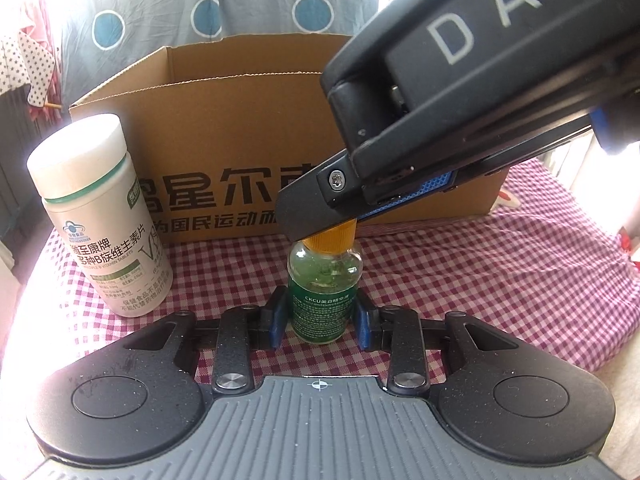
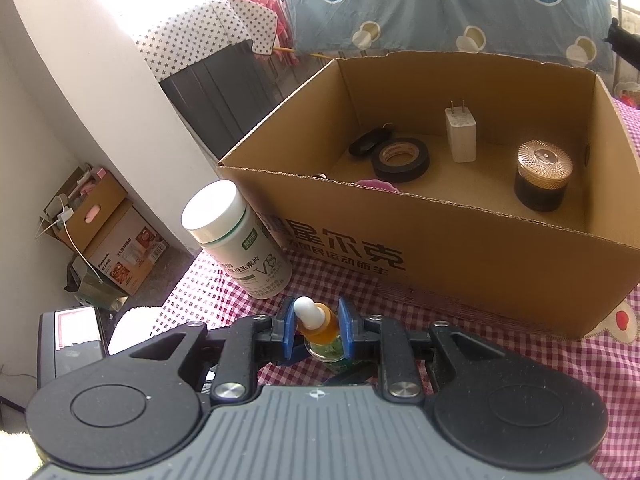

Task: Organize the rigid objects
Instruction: 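Carry the green dropper bottle into the box and release it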

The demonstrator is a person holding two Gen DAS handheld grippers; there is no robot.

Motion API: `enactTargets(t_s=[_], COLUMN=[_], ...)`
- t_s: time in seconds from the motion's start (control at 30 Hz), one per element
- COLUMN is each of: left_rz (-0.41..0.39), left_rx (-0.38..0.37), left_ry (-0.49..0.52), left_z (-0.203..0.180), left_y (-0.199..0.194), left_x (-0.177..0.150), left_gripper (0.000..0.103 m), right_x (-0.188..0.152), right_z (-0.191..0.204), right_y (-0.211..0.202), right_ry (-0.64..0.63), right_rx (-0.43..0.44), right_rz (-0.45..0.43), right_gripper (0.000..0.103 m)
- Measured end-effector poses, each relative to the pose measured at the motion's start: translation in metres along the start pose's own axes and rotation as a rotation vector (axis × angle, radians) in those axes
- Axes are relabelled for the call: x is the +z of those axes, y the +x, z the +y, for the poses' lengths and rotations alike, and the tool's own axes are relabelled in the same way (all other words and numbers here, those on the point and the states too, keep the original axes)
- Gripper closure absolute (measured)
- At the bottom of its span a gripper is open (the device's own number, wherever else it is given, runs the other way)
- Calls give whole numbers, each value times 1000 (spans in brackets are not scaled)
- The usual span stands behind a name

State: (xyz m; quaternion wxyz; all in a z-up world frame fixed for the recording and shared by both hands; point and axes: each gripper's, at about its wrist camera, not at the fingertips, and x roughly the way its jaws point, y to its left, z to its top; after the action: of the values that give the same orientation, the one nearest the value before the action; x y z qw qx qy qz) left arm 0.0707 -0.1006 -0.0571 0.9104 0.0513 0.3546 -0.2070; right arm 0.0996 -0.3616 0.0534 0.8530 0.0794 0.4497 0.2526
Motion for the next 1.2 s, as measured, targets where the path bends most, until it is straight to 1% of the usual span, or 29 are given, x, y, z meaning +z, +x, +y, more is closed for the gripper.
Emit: enactTargets(t_s=[0.2, 0.87, 1.07, 1.2], left_rz=[-2, -15, -44, -88], left_rx=[0, 11, 15, 32], left_ry=[5, -13, -2, 26], left_z=[1, 4, 3, -1], left_y=[1, -1, -15, -39], left_x=[-1, 0, 4, 13], left_gripper=[71, 71, 71, 71], right_x=[1, 4, 6, 10], right_z=[1, -2, 4, 12], right_y=[3, 4, -9, -30], right_ry=[-16, -3, -18, -39], right_rx=[-10, -5, -1, 15], right_rz=[17, 19, -4, -44], right_gripper=[78, 79, 79, 79])
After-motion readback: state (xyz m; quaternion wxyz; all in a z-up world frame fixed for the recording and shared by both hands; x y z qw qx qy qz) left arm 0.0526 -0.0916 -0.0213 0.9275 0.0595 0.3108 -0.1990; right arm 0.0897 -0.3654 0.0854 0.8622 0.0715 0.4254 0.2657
